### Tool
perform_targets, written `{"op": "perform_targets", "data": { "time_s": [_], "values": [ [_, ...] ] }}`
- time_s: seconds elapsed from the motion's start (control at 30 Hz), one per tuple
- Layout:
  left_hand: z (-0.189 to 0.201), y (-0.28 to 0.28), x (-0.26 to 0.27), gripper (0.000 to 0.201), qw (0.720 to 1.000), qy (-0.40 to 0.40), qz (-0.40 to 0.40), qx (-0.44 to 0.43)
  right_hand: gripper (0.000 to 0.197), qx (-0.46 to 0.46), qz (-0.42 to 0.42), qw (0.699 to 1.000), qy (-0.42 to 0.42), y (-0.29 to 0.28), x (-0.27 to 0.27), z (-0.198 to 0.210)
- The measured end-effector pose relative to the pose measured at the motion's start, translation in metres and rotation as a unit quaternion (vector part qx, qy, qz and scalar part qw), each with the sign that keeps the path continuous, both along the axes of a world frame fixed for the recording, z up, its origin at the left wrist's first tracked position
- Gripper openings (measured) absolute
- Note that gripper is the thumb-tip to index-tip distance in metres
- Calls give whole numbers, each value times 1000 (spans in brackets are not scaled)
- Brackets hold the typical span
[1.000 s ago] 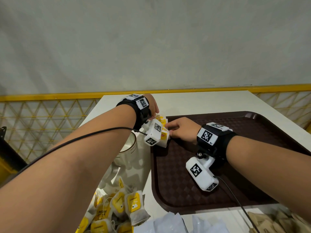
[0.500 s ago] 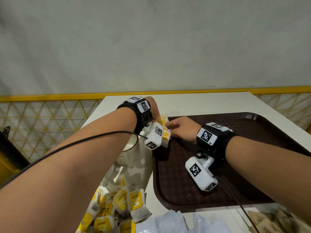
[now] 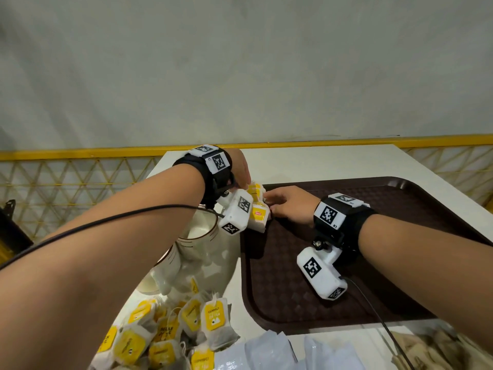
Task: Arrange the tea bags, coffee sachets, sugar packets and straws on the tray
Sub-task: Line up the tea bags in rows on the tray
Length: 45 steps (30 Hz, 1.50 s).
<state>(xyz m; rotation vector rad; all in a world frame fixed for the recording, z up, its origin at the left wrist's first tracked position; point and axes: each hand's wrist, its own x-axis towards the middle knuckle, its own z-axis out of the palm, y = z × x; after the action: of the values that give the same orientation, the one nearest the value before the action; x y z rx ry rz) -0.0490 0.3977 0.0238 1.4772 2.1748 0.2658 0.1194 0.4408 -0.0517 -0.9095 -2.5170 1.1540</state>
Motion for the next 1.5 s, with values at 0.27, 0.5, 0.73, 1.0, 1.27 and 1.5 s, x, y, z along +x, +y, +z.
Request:
{"op": "perform_targets", "data": {
  "time_s": [0.27,0.5,0.73,1.0,1.27,1.5],
  "values": [
    [4,-20,27,22,997,-12,-67,-23,48,39,23,989,-141,-9,4,35],
    [4,-45,35,17,998,-45,-47,-7,36,-25,33,973,-226,-29,17,90],
    [1,-64,40,13,998,-61,-24,20,35,-25,-10,980,-198,-42,32,113],
    [-16,-65,53,18,999,22,-20,14,43,18,-87,988,-129,-52,21,47],
    [-40,-55,51,29,997,32,64,18,30,-92,-137,986,6,-48,9,21],
    [-62,-40,39,65,984,-83,148,57,31,-209,-129,968,54,-45,7,13]
  ]
}}
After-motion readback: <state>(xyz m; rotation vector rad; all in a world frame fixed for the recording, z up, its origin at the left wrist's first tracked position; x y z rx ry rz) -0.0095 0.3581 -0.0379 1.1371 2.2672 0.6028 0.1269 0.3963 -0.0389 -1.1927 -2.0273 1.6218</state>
